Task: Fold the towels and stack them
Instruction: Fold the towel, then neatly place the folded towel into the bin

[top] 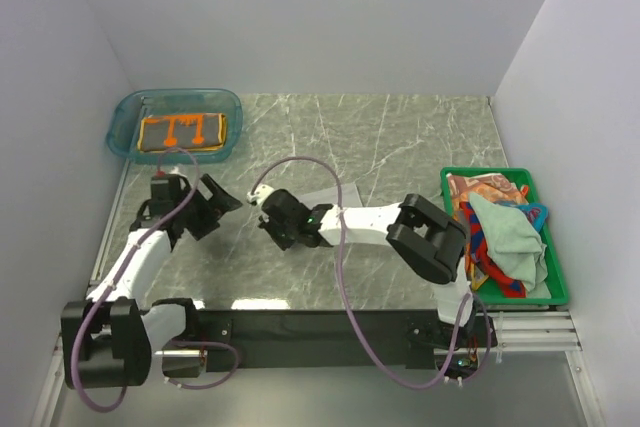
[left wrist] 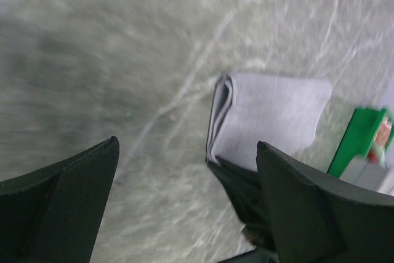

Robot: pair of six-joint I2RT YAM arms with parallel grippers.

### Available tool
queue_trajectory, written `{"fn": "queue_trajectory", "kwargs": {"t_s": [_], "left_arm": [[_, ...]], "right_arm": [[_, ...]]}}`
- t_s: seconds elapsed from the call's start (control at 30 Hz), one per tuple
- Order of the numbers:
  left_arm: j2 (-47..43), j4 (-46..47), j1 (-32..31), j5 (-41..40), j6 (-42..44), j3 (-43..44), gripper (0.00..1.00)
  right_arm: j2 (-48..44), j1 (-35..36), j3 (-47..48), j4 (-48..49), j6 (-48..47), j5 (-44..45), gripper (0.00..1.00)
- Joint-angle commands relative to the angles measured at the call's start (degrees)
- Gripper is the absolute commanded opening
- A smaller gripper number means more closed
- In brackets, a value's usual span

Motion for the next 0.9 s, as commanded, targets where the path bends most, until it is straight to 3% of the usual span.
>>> {"fn": "queue_trajectory", "kwargs": {"t_s": [0.0,0.47,0.87], "left_arm": [[1.36,9.11,-6.51,-1.06,-6.31,-2.36,0.99],[15.68,25.72,-20.15,-3.09,-18.34,-6.40,0.99],[15.25,30.99,-26.22,-11.35,-28.80,-12.90,0.98]], "right_arm": [[-3.27,-1.88,-4.12,6.23,3.66,-9.38,0.00],[-9.77,-5.48,-12.48,18.01,8.50,-15.19,0.00],[-12.06,-8.12,-15.99,23.55,12.63,-16.94,0.00]]}}
